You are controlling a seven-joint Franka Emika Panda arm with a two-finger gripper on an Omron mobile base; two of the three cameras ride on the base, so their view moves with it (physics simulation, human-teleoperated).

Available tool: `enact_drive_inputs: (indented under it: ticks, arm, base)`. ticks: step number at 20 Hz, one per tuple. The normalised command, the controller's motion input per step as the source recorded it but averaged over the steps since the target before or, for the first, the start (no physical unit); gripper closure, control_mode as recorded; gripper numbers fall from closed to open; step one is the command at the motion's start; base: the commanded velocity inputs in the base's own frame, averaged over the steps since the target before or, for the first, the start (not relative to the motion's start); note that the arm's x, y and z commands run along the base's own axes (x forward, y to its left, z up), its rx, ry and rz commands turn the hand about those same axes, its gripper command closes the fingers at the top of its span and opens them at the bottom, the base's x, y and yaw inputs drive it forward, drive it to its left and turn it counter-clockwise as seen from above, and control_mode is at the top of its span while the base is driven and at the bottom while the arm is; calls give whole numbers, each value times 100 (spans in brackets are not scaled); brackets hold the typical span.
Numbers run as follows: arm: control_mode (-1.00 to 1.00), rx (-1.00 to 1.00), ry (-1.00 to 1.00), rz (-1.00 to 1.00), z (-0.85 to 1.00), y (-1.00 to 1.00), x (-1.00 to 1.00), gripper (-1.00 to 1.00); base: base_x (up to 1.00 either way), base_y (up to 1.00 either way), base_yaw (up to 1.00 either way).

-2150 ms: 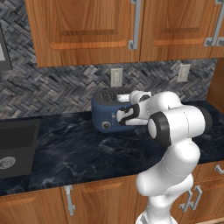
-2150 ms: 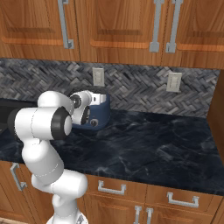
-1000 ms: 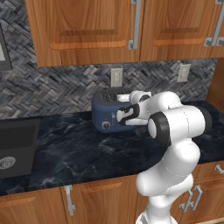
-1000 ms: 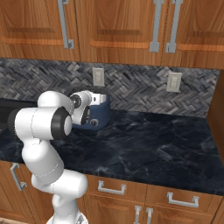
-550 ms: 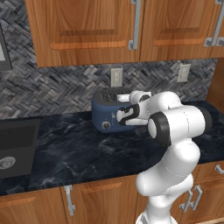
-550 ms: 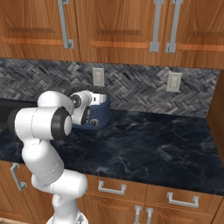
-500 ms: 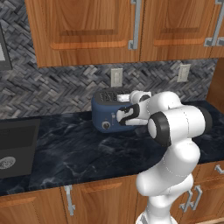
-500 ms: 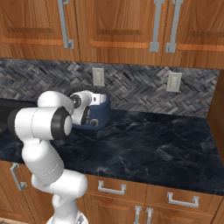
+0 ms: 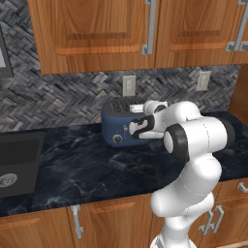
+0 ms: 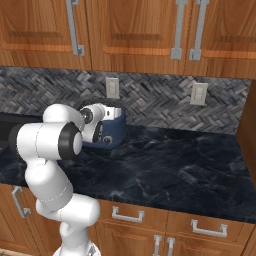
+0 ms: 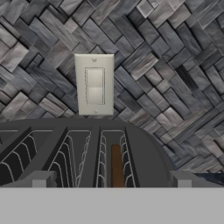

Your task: Start the toaster. Once the lever pops up, take the bread to the plate on the dining counter.

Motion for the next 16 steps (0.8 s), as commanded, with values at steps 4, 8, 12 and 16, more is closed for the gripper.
enact_drive_inputs:
  ticks: [4, 8, 12, 16]
  arm:
    - [-100, 0, 0, 0, 0, 0, 0, -100]
    - [-100, 0, 0, 0, 0, 0, 0, -100]
    - [-100, 0, 0, 0, 0, 0, 0, -100]
    - [-100, 0, 0, 0, 0, 0, 0, -100]
  base:
    - [0, 0, 0]
    - [0, 0, 0]
    - [0, 0, 0]
    - [0, 0, 0]
